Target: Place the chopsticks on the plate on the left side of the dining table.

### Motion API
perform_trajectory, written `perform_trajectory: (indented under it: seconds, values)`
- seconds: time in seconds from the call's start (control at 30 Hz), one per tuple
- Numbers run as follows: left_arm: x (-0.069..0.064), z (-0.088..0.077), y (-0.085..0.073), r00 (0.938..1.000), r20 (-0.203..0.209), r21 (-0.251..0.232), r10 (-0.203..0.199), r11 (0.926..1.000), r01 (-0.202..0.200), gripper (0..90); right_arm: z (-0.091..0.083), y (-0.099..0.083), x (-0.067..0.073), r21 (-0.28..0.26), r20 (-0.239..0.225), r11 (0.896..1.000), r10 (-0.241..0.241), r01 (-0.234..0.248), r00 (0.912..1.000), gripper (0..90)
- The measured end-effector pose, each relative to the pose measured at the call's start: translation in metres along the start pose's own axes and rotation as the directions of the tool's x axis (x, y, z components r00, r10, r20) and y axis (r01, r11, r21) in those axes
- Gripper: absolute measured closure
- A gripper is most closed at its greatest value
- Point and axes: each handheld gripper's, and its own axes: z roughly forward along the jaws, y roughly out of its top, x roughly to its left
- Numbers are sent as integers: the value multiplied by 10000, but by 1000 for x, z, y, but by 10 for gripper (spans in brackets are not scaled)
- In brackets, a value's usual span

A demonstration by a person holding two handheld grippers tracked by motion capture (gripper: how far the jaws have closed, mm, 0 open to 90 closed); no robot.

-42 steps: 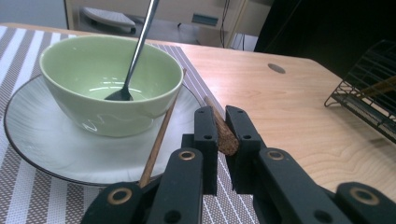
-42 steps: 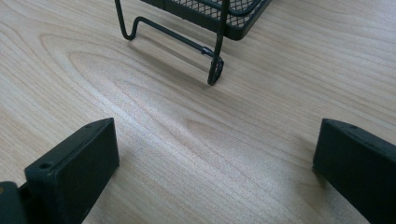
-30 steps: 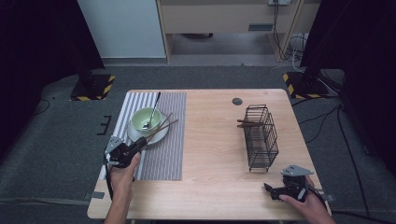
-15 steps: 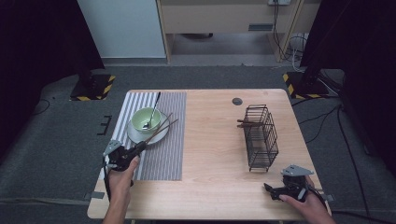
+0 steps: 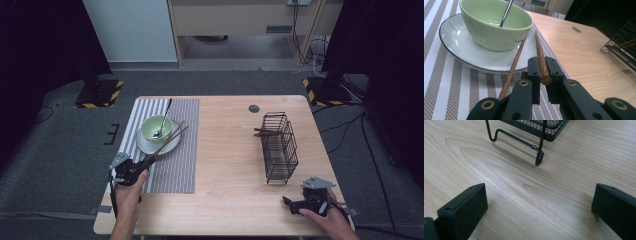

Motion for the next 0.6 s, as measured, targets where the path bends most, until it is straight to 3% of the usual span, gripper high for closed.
perform_trajectory:
  seconds: [0.6]
  values:
    - [5, 7, -8, 9999, -117, 715, -113, 9974, 121, 830, 0, 0, 0, 2, -1, 10000, 0, 0, 10000, 4]
